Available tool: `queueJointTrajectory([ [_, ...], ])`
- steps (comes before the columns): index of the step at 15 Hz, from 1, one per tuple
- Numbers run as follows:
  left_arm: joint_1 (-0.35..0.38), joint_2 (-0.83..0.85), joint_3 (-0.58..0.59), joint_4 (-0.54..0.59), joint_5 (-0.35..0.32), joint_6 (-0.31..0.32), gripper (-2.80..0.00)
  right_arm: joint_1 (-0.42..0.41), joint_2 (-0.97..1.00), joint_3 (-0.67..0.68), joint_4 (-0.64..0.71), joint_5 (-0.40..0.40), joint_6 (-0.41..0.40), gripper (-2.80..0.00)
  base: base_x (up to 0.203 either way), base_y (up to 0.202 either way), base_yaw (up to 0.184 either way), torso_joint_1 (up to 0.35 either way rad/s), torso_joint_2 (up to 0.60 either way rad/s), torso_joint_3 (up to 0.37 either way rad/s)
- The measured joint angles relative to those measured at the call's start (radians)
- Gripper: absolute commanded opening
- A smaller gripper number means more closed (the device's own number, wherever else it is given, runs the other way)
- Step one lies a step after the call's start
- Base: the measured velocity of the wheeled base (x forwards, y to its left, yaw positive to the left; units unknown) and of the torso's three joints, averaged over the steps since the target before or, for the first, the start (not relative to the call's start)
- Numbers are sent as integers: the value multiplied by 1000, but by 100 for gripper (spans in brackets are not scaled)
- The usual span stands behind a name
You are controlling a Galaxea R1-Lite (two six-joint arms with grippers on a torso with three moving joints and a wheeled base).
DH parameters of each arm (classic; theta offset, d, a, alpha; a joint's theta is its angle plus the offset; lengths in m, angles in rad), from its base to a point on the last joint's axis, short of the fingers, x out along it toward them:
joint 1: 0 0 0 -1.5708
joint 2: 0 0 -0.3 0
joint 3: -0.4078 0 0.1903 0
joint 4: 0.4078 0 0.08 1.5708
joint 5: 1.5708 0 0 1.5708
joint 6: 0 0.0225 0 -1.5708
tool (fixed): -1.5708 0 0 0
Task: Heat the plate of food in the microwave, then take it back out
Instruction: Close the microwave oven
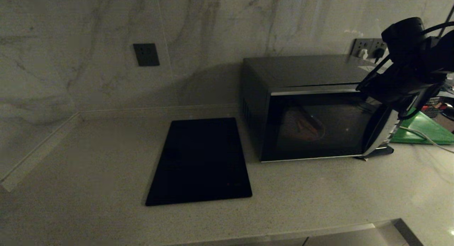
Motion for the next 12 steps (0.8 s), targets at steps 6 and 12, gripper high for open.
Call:
queueJointTrajectory([
  [6,0,0,0,0,0,0,-280,0,16,-1,-35,-1,-19,-280,0,0,0,0,0,0],
  [12,0,0,0,0,0,0,-280,0,17,-3,-51,1,-23,-280,0,0,0,0,0,0],
])
